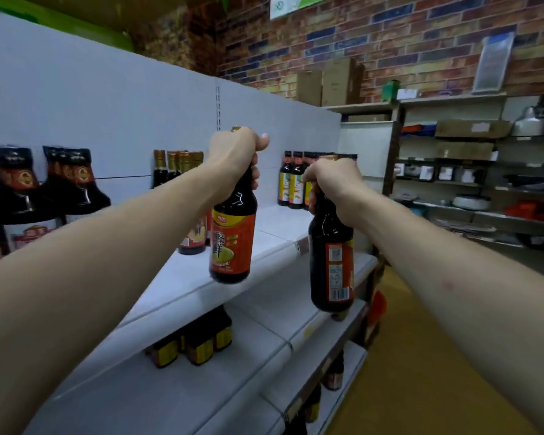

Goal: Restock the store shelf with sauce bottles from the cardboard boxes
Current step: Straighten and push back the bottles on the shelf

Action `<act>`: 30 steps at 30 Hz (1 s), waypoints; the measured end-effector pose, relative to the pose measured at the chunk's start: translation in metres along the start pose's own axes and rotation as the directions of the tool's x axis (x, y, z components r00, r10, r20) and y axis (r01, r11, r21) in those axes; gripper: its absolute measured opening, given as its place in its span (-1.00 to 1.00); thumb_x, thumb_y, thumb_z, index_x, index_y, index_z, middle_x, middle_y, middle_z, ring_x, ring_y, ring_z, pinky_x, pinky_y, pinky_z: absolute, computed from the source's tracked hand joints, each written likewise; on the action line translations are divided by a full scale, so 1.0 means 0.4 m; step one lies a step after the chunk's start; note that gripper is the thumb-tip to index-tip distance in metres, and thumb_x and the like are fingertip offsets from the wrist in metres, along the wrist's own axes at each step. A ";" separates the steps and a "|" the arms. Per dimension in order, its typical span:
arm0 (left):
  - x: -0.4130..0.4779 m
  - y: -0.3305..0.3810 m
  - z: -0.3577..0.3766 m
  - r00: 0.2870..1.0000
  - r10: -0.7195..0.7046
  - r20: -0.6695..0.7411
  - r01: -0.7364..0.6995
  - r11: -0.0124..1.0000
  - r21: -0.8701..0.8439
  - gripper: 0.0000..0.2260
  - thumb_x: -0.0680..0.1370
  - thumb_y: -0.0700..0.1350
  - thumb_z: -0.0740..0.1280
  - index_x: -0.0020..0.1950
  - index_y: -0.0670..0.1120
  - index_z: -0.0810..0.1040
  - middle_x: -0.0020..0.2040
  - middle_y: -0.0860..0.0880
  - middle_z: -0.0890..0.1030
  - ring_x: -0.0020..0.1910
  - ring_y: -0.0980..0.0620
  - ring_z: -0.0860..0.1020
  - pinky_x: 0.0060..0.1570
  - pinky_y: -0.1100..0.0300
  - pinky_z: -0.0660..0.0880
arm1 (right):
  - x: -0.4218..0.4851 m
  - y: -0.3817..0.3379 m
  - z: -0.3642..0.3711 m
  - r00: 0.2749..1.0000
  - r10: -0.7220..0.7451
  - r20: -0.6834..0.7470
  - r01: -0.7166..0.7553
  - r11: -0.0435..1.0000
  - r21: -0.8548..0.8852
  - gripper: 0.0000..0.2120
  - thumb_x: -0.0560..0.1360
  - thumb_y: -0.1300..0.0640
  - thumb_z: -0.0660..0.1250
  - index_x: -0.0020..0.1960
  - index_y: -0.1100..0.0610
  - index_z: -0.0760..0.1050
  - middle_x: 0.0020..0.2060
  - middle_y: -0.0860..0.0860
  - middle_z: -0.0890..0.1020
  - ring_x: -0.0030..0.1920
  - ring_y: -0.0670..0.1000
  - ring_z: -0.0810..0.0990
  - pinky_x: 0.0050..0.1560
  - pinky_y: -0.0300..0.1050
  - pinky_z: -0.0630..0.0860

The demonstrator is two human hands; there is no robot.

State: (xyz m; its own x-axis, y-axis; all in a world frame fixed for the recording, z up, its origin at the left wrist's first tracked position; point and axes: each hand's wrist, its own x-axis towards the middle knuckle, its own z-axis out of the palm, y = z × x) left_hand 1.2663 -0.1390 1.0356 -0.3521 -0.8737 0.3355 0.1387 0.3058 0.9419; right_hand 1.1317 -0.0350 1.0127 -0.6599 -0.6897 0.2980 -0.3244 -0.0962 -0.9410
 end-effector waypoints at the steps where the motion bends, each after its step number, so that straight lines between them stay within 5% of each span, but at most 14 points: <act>1: 0.030 -0.013 -0.002 1.000 -0.001 -0.029 0.001 1.000 0.017 -0.76 0.55 -0.09 0.44 -0.22 -0.10 0.44 -0.45 -0.02 0.42 -0.45 -0.06 0.46 -0.32 0.05 0.50 | 0.037 0.001 0.013 1.000 -0.012 0.024 0.012 1.000 0.003 -0.89 0.50 0.29 0.33 -0.21 0.26 0.49 -0.55 0.15 0.50 -0.52 0.11 0.48 -0.38 -0.08 0.50; 7: 0.166 -0.077 -0.041 0.972 0.010 -0.236 0.011 0.996 0.085 -0.75 0.52 -0.03 0.46 -0.24 -0.12 0.49 -0.39 -0.08 0.49 -0.48 -0.06 0.49 -0.30 0.08 0.55 | 0.236 -0.004 0.107 0.970 -0.087 0.229 0.066 0.993 0.096 -0.80 0.49 0.25 0.37 -0.28 0.19 0.43 -0.53 0.12 0.50 -0.50 0.10 0.49 -0.36 -0.07 0.52; 10: 0.209 -0.105 -0.048 0.937 0.039 -0.348 0.003 0.993 0.119 -0.72 0.50 0.00 0.48 -0.29 -0.13 0.52 -0.43 -0.07 0.53 -0.46 -0.09 0.53 -0.17 -0.07 0.64 | 0.320 -0.005 0.152 0.941 -0.130 0.311 0.070 0.978 0.198 -0.77 0.49 0.27 0.36 -0.30 0.19 0.39 -0.55 0.11 0.46 -0.52 0.10 0.46 -0.38 -0.07 0.51; 12: 0.230 -0.122 -0.053 0.899 0.055 -0.434 0.007 0.990 0.140 -0.73 0.48 0.03 0.47 -0.25 -0.15 0.58 -0.45 -0.08 0.56 -0.43 -0.10 0.56 -0.02 -0.15 0.66 | 0.366 0.003 0.187 0.913 -0.148 0.380 0.051 0.966 0.255 -0.77 0.49 0.27 0.36 -0.30 0.17 0.38 -0.53 0.10 0.45 -0.52 0.09 0.45 -0.40 -0.09 0.51; 17: 0.273 -0.160 -0.040 0.791 0.074 -0.608 0.051 0.982 0.185 -0.72 0.47 0.08 0.46 -0.24 -0.12 0.57 -0.46 -0.08 0.57 -0.44 -0.11 0.57 -0.01 -0.21 0.65 | 0.461 0.039 0.281 0.840 -0.182 0.511 0.023 0.953 0.301 -0.75 0.47 0.26 0.38 -0.33 0.18 0.40 -0.57 0.09 0.45 -0.51 0.11 0.45 -0.30 0.00 0.50; 26: 0.300 -0.214 -0.027 0.680 0.092 -0.727 0.136 0.959 0.249 -0.64 0.47 0.15 0.45 -0.20 -0.16 0.62 -0.44 -0.11 0.61 -0.40 -0.13 0.61 0.04 -0.23 0.65 | 0.515 0.102 0.389 0.760 -0.167 0.628 -0.044 0.951 0.306 -0.79 0.51 0.21 0.35 -0.29 0.22 0.45 -0.53 0.14 0.52 -0.47 0.13 0.53 -0.38 -0.12 0.51; 30: 0.300 -0.226 -0.040 0.689 0.131 -0.713 0.136 0.943 0.304 -0.62 0.47 0.19 0.46 -0.22 -0.15 0.64 -0.41 -0.11 0.64 -0.38 -0.12 0.64 0.04 -0.21 0.64 | 0.512 0.122 0.421 0.748 -0.178 0.640 -0.064 0.940 0.336 -0.80 0.51 0.20 0.38 -0.26 0.23 0.49 -0.52 0.15 0.53 -0.47 0.12 0.52 -0.34 -0.05 0.53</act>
State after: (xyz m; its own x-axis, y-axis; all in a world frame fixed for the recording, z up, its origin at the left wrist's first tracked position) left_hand 1.2263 -0.2774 0.9903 0.4359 -0.8315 0.3443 -0.1981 0.2845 0.9380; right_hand 1.0947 -0.3018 1.0008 -0.0019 -0.9578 0.2876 -0.0346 -0.2873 -0.9572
